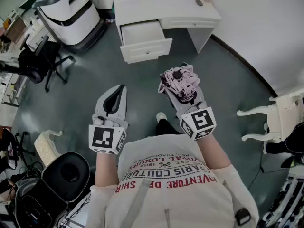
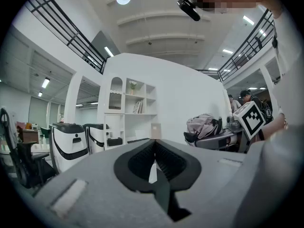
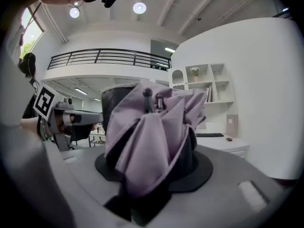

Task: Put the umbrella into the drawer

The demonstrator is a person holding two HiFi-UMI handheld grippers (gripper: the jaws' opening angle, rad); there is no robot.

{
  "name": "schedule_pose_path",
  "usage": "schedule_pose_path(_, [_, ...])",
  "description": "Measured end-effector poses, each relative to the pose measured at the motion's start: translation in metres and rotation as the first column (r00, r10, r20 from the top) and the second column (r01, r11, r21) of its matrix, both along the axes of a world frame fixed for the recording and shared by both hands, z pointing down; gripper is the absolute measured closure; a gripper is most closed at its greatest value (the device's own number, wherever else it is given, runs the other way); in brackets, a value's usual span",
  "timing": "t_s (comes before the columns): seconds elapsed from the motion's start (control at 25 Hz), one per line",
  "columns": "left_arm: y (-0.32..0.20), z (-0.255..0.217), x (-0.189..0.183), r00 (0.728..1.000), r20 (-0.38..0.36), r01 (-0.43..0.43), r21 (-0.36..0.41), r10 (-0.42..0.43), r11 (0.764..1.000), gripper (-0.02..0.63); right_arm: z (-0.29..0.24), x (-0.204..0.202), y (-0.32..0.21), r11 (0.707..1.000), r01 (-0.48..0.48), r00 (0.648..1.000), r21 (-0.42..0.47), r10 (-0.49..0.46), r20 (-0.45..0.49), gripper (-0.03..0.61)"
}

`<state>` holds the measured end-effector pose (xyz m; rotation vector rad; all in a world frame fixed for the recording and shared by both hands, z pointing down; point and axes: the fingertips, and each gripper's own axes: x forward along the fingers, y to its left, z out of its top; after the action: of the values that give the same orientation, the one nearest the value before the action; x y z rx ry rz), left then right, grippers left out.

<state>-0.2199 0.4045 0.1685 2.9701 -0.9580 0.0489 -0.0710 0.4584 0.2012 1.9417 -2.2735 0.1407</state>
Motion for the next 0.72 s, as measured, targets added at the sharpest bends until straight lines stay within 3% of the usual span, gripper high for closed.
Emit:
schedule_pose_path(0.28, [0.009,0.003,0.008,1.000,0.003,0.000,0.000,0.000,1.000,0.606,0.003,0.010,0.007,1.000,-0.001,1.000,-0.001,0.001,0.010,0.367])
schedule_pose_path(0.72, [-0.025,0.026,-0.001,1.000,-0.003,0.012,-0.034,-0.012,0.999,0.606,0.026,0.007,-0.029,0.999,-0.008,0.999,-0.041,0.010,0.031,0.367])
